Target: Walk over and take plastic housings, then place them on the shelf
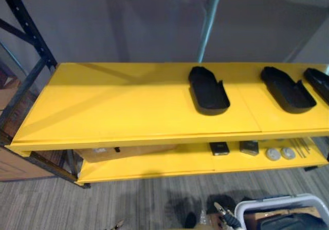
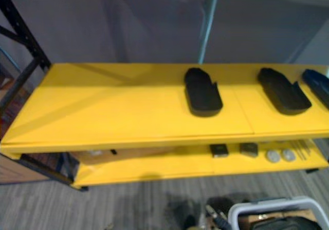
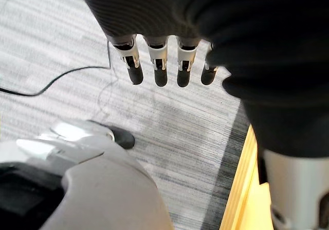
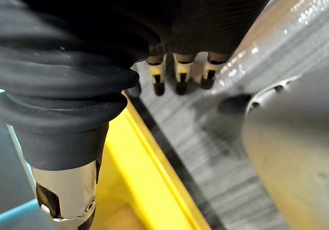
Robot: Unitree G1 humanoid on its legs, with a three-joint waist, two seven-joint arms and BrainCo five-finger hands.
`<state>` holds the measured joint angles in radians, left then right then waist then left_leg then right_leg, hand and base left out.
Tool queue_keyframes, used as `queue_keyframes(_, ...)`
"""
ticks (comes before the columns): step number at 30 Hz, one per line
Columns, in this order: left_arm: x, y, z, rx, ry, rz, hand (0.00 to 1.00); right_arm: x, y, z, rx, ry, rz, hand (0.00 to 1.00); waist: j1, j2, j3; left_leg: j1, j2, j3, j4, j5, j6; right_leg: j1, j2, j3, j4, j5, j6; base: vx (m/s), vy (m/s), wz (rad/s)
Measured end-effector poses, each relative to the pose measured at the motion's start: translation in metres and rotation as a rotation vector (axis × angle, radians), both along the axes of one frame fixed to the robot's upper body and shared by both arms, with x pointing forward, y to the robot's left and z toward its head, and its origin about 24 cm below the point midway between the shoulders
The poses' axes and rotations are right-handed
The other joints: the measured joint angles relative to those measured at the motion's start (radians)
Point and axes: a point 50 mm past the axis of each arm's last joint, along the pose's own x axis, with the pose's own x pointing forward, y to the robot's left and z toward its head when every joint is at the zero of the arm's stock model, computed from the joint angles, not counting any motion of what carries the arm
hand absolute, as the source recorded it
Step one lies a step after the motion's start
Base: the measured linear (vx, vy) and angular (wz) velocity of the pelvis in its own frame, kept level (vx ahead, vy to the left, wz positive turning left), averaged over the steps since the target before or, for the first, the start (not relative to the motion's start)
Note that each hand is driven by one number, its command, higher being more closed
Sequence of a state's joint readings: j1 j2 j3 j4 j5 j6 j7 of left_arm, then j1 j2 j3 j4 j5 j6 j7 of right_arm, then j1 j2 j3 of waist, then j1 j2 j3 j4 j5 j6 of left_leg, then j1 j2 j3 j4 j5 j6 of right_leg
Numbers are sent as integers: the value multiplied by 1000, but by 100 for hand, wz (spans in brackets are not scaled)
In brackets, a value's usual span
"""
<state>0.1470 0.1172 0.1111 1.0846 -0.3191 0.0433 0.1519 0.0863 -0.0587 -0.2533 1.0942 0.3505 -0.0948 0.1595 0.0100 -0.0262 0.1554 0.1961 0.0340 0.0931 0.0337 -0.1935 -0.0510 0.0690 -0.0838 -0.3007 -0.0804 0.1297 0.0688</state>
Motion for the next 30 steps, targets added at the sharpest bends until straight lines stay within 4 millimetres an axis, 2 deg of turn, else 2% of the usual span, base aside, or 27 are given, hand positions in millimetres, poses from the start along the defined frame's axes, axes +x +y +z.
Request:
queue_keyframes(5,3,0,0,5,0,-36,0,6,1,1,4,-23,8,0,1,-1,0,0,-4,-2,-1,3,5,1,0,0,0,-1,-1,0,0,0)
queue_keyframes(10,14,0,2,17,-4,-219,0,4,2,1,12,-28,-4,0,-2,-1,-1,3,-1,4,-7,4,6,0,4,7,0,-2,-3,2,-2,-4)
queue_keyframes(15,20,-2,2,-1,12,-379,0,6,6,3,-11,-57,72,0,-8,-3,-12,35,15,88,-24,-5,-5,-25,36,92,0,4,-14,28,-5,-50)
queue_keyframes(17,33,-3,4,-7,-7,-436,0,7,9,5,-13,-91,138,0,-26,-6,-13,41,21,138,-23,-13,-9,-45,53,142,0,12,-19,33,-8,-64)
queue_keyframes(19,45,-6,6,-15,-38,-454,0,6,10,7,-23,-118,181,0,-32,-1,-12,55,26,180,-15,-29,-11,-51,67,186,0,18,-21,25,20,-73)
queue_keyframes(24,88,-28,16,-25,-136,-568,0,21,16,16,-53,-209,309,0,-77,-3,8,65,22,271,13,-61,-6,-77,76,280,-1,40,-14,-10,41,-60)
queue_keyframes(28,101,-40,19,-34,-162,-643,0,26,18,20,-79,-234,367,0,-82,2,22,62,20,333,36,-90,-6,-106,95,345,-9,48,-7,-9,37,-52)
queue_keyframes(30,99,-43,18,-42,-152,-666,0,27,18,21,-89,-242,381,0,-86,6,25,62,26,336,46,-101,-9,-106,103,355,-9,48,-7,50,19,-18)
